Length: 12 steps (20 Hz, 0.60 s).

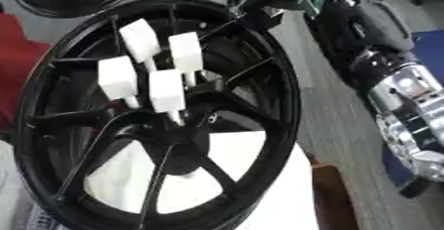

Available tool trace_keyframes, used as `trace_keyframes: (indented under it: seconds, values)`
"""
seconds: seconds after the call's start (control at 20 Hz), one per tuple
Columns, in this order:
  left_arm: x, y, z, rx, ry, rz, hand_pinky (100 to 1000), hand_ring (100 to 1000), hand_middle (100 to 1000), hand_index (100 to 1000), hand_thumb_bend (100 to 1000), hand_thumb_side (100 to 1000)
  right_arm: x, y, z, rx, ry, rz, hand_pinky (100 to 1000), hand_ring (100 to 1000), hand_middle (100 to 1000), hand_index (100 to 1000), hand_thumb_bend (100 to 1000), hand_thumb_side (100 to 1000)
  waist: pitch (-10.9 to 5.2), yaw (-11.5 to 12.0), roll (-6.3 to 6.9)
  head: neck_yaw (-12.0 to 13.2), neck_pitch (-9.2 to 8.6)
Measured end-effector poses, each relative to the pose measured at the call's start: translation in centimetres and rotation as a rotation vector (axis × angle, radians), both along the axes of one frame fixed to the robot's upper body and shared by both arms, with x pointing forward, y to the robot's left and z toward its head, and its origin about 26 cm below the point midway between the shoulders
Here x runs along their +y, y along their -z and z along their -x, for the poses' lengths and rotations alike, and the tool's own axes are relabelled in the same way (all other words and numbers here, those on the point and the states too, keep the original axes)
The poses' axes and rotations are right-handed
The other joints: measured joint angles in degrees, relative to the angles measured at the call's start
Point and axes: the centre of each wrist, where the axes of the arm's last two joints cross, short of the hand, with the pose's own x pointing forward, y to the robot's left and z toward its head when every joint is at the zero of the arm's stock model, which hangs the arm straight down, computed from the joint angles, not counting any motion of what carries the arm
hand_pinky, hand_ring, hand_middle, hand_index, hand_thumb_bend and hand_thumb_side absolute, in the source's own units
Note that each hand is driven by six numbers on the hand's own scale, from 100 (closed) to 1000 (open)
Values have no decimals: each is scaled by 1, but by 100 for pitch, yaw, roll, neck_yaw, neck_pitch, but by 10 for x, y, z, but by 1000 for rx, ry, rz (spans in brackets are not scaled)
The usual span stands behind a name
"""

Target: Pull the pin out of the wheel hub.

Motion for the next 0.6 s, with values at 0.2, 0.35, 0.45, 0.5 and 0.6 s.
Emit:
trace_keyframes:
  seconds: [0.2, 0.35, 0.45, 0.5, 0.6]
  values:
    - [1, 1, -1, 8, 1, 2, 820, 843, 799, 897, 229, 883, -9, 1, 1, 35, -15, -38, 889, 835, 820, 901, 100, 769, 0, 0, -20, 37, 29]
    - [1, 1, -1, 8, 5, 2, 821, 844, 799, 897, 229, 882, -10, -1, 3, 42, -42, -71, 891, 834, 820, 904, 100, 696, 0, 0, -19, 42, 50]
    - [1, 1, -1, 9, 6, 1, 821, 844, 799, 897, 229, 882, -5, -6, 6, 34, -69, -102, 891, 834, 820, 903, 100, 663, 0, 1, -20, 40, 75]
    - [1, 1, -1, 9, 7, 1, 821, 844, 799, 897, 230, 881, -2, -11, 8, 22, -87, -116, 891, 832, 818, 902, 100, 644, 0, 2, -23, 40, 76]
    - [1, 2, -1, 11, 8, 1, 821, 844, 799, 896, 230, 880, 6, -22, 14, -12, -123, -143, 891, 830, 817, 903, 100, 621, 0, 2, -29, 42, 76]
